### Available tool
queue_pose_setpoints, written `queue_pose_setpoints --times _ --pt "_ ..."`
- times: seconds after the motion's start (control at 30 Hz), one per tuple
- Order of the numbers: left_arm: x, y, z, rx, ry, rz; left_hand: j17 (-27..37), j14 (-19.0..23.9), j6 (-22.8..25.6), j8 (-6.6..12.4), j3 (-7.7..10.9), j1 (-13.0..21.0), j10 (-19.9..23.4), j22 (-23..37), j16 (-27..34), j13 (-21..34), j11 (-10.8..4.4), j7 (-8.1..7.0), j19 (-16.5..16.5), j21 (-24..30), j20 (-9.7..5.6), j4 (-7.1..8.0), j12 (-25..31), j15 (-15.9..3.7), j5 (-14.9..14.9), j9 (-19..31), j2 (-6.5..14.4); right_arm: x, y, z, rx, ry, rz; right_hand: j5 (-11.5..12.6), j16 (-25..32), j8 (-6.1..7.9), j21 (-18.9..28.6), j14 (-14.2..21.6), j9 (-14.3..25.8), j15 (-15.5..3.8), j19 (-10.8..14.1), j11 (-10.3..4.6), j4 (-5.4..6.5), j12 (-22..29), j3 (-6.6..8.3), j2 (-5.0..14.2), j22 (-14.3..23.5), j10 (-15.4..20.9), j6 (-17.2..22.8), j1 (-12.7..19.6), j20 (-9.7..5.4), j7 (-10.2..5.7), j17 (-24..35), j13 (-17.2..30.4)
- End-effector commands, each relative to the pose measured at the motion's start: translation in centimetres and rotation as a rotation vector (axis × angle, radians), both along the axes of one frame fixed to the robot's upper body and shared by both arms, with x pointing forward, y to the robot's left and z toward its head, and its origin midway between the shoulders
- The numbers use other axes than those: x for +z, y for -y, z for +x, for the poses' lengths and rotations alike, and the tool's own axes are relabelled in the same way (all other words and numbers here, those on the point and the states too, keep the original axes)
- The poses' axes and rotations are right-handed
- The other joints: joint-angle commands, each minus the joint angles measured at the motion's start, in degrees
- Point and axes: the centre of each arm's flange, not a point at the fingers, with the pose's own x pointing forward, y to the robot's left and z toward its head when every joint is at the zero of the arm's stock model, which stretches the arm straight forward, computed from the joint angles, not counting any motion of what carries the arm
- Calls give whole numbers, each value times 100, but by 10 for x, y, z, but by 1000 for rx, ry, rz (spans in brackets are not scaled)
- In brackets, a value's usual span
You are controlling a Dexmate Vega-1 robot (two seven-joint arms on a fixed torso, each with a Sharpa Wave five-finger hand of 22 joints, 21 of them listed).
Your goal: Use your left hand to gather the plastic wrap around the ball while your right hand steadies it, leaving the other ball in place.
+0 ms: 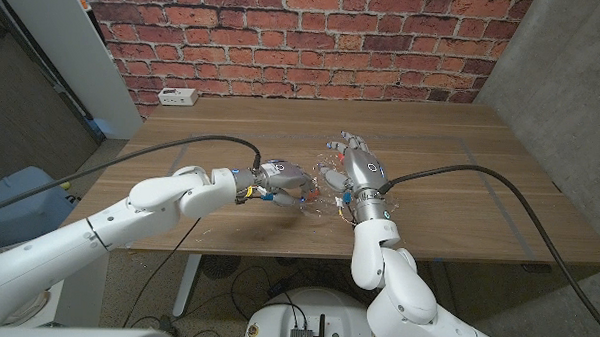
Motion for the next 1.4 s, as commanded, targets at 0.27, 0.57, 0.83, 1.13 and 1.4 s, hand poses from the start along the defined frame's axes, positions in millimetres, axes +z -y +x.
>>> queue_pose_setpoints --times 0.27,0.57,0.83,1.13,1.4 --pt "78 19 19 -24 175 -52 0 185 572 570 108 -19 217 20 -22 43 -33 263 115 85 -28 -76 54 -493 165 313 -189 6 6 0 37 140 43 16 54 10 42 94 7 -3 100 27 -19 52 -44 52 18 94 -19 1 -10 49 26 9" --pt "88 36 50 -53 190 -75 17 234 407 613 156 -99 235 24 -26 62 -53 183 169 123 -35 -27 32 -539 222 408 -160 5 13 0 16 231 75 13 70 13 54 142 6 -36 148 33 -24 63 -56 60 19 142 -22 -5 -26 54 25 8" --pt "91 53 78 -75 194 -84 31 262 247 635 183 -201 233 27 -32 81 -73 130 223 161 -49 31 5 -557 242 475 -124 7 20 3 -2 242 85 4 79 10 57 166 5 -59 167 34 -6 71 -81 60 20 182 -39 -50 -41 68 29 8" --pt "87 71 107 -113 208 -125 34 346 231 648 206 -279 316 27 -22 101 -83 97 274 197 -64 49 14 -613 242 433 -129 14 29 6 -20 249 88 -2 84 8 60 183 4 -80 189 37 2 77 -99 64 20 216 -52 -80 -56 68 31 8" --pt "77 90 125 -143 189 -138 41 404 204 649 227 -338 369 27 -16 118 -124 89 295 218 -85 71 19 -623 225 396 -112 19 35 10 -27 247 93 -5 87 10 58 194 3 -79 195 37 6 77 -113 65 21 234 -56 -100 -57 73 32 8"
